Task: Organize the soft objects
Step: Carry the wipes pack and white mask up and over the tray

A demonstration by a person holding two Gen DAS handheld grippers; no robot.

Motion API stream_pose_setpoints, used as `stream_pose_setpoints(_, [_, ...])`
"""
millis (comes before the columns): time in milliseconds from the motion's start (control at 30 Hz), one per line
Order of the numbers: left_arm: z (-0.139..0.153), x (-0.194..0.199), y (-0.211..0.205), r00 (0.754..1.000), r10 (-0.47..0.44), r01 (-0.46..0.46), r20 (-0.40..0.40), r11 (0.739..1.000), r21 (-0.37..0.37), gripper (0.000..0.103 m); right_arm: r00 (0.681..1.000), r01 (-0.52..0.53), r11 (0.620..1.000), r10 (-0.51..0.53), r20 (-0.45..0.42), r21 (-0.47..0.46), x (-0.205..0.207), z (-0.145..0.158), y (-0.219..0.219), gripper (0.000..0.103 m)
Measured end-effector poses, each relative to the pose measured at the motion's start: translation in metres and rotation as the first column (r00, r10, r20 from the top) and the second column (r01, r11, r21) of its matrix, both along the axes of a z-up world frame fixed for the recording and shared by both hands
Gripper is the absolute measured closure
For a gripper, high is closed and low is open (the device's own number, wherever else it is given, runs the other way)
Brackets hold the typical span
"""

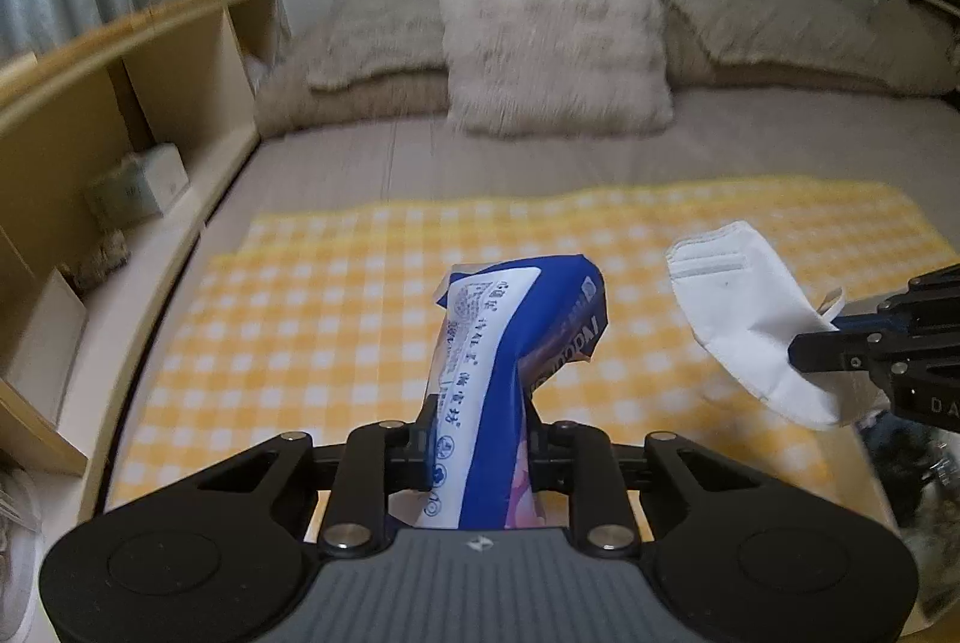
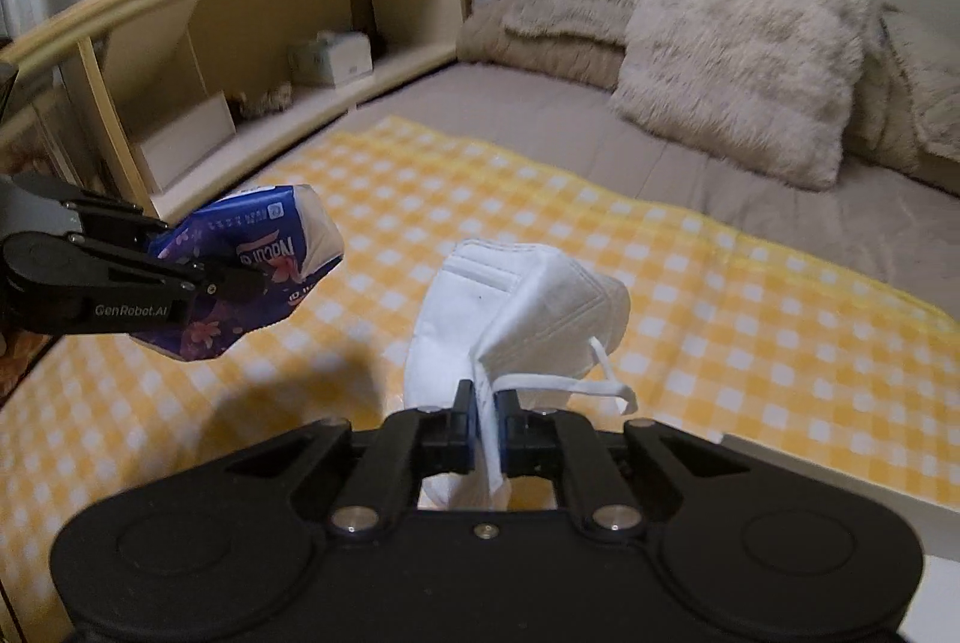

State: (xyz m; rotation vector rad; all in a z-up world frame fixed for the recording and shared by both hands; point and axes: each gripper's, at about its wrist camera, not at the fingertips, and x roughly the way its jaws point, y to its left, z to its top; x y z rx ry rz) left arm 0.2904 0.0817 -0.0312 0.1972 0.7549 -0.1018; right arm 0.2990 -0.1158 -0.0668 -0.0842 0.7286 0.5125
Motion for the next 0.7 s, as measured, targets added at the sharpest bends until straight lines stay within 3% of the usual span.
stream_pose_setpoints(433, [0.05,-0.057,-0.037,0.99,-0.06,0.07,0.128,0.995,-0.076,0.078,0.992,0.078,0.989,-0.089,0.085,0.122,-0.055,0.055,-0.057,0.096])
stream_pose_setpoints(700, [0.058,-0.073,-0.075,0.972,-0.133,0.152,0.196,0.984,-0.087,0.078,0.98,0.13,0.977,-0.152,0.126,0.169,-0.089,0.079,-0.106,0.096])
